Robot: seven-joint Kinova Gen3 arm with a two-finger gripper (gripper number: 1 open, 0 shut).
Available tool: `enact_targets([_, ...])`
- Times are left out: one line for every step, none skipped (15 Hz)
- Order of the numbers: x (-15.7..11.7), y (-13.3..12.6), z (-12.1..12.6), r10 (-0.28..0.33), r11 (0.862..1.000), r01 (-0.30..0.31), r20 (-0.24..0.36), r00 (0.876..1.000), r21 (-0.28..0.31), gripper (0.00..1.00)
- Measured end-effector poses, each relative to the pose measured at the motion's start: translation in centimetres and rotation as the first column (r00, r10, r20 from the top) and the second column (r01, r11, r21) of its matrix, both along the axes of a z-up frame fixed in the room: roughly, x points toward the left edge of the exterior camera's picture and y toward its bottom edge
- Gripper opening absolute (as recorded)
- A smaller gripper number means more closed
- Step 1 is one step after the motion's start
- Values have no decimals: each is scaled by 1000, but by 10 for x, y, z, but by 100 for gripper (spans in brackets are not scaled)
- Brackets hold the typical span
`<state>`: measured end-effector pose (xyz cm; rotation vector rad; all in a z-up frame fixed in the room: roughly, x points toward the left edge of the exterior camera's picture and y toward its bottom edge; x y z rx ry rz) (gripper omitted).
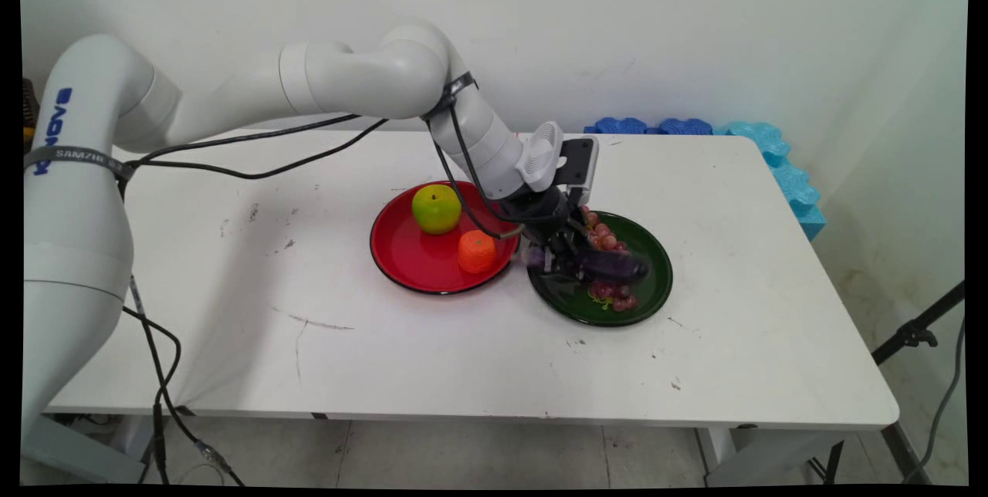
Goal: Place the picked object on the table
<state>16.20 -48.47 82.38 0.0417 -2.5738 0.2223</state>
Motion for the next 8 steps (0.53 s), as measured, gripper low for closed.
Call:
enact_targets([1,0,1,-3,1000,3,2,1000,-2,0])
enact_targets([2,-1,4,-7,1000,7,2,1000,-4,0])
enact_targets([3,-1,9,-11,1000,11,1,1000,-8,0])
enact_targets([4,-3,18,-8,1000,8,-4,1000,-14,0])
enact_targets([6,-4,27,-2,1000,2,-10,1000,-18,0])
enact_targets([7,-5,34,4,1000,-4,-14,1000,-19,0])
enact_targets([10,-7,47,14,1000,-14,-22,1000,-21,0])
enact_targets([14,-8,61,27,999,-28,-30,999,-20,0])
